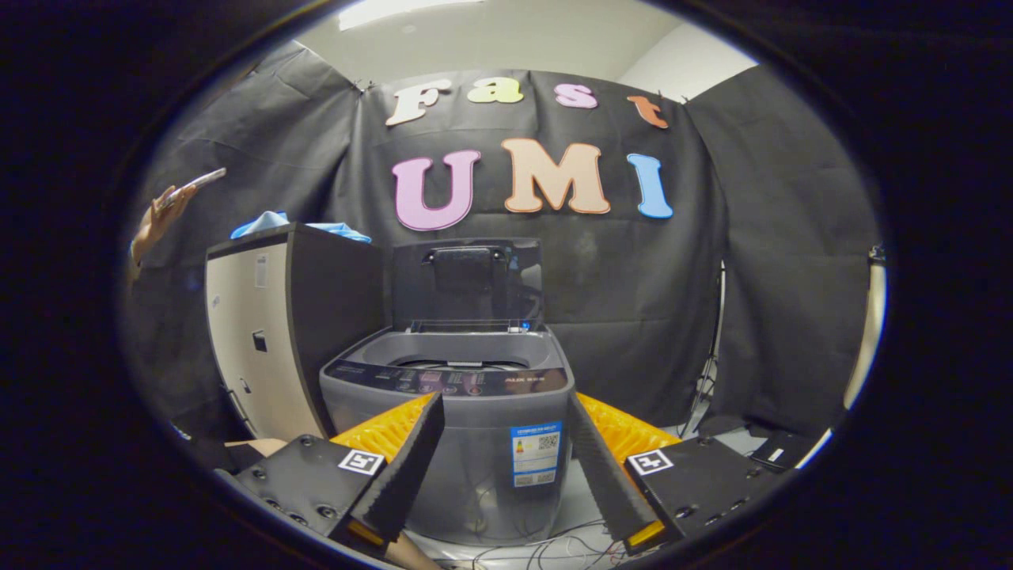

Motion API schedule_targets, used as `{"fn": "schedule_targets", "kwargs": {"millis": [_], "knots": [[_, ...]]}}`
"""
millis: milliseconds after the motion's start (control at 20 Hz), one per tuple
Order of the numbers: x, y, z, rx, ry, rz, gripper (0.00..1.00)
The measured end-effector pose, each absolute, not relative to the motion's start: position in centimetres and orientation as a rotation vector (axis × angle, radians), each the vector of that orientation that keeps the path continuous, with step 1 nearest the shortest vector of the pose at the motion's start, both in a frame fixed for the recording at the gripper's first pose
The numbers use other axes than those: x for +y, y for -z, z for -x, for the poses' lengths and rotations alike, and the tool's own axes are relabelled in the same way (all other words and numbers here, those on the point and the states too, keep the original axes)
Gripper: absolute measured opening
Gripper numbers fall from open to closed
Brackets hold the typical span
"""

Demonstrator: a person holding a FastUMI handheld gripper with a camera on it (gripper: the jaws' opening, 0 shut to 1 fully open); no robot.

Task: Put the clothes into the washing machine and then close the washing machine lid.

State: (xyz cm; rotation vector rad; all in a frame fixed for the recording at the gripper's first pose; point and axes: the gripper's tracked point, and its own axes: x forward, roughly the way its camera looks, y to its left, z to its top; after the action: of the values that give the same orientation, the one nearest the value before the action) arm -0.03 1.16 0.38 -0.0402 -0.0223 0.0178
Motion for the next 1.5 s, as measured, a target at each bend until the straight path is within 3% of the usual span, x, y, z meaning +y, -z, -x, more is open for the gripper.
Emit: {"fn": "schedule_targets", "kwargs": {"millis": [150, 350, 1000, 1300, 1500], "knots": [[1.4, -1.2, -0.4, -0.018, 0.006, 0.039, 0.96], [4.7, -8.5, -3.0, -0.098, -0.028, 0.084, 0.96], [28.8, -29.9, -12.6, -0.154, -0.458, 0.006, 0.96], [39.6, -32.9, -17.8, -0.055, -0.566, 0.058, 0.96], [43.7, -29.2, -21.7, 0.115, -0.593, 0.023, 0.96]]}}
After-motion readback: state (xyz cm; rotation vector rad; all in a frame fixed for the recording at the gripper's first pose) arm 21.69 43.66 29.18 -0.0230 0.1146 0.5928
